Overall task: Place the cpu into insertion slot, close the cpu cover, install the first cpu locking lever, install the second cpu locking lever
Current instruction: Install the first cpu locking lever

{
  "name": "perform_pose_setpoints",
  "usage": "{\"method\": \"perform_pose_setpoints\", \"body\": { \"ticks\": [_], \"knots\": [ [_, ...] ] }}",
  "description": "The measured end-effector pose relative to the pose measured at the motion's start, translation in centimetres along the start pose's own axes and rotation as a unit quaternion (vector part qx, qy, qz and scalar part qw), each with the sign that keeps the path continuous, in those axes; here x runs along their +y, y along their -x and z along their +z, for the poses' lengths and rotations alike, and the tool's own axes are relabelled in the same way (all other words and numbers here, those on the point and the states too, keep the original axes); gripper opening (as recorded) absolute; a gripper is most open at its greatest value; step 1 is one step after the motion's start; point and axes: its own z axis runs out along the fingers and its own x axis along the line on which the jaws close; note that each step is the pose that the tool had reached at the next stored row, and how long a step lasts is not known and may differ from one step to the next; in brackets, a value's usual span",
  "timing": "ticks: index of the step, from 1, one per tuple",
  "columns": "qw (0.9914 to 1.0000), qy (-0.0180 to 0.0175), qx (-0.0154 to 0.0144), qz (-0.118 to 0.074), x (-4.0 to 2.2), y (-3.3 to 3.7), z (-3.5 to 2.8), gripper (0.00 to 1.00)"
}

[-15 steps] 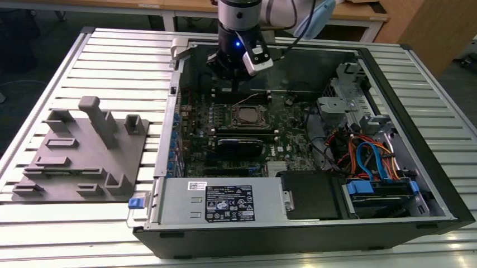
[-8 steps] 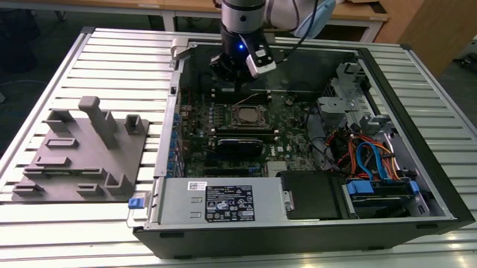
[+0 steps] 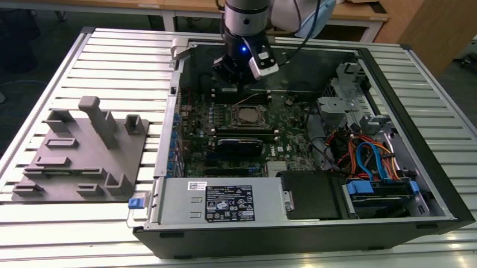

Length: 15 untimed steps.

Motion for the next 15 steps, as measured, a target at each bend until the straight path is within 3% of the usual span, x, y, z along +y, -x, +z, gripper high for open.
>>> {"method": "perform_pose_setpoints", "body": {
  "ticks": [4, 15],
  "knots": [
    [1.00000, 0.0020, 0.0002, 0.000, 0.01, 0.23, 0.19, 0.10],
    [1.00000, 0.0022, 0.0004, 0.000, 0.24, 0.94, 0.67, 0.10]
  ]
}}
